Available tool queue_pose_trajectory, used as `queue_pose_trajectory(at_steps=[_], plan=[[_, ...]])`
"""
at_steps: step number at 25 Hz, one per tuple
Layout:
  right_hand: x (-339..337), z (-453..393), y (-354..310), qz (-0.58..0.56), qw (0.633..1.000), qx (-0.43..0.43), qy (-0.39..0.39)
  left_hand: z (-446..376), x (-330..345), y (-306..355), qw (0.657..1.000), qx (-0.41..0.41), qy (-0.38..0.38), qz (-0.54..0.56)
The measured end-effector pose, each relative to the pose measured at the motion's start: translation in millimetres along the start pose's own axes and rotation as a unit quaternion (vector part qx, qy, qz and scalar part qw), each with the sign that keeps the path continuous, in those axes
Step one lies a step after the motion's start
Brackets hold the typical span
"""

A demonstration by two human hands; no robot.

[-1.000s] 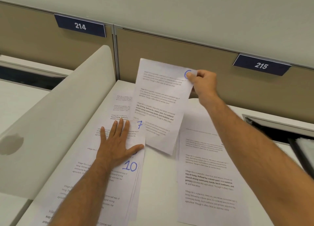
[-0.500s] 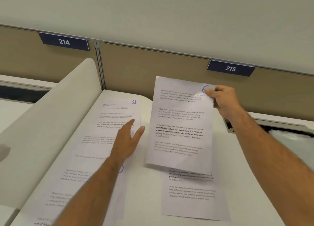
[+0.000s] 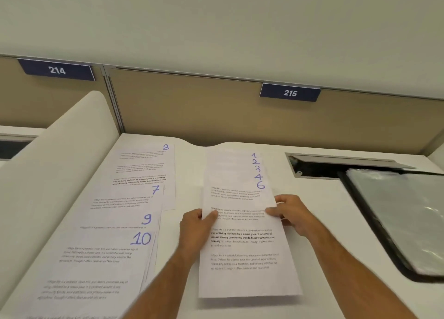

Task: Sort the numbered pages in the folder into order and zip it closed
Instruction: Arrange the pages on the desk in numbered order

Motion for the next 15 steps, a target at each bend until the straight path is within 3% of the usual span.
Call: queue_pose_trajectory(at_steps=[7,15], plan=[[-13.5,0.3,37.0,-0.024,0.999,0.006,0.047,5.8,1.3,-2.7,0.993,0.013,0.01,-0.116],[-17.0,-6.1,47.4,0.015,0.996,-0.016,0.092,2.6,1.6,-5.6,0.987,0.031,-0.012,-0.16]])
Point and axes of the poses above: each hand's wrist, its own z-axis away from the middle knuckle, its own x-axis out of the palm, y = z × x, the point moved 4 cm from there along -z, towards the middle knuckle, and after that the axes turned 14 degrees about x, right-handed, at the moved point
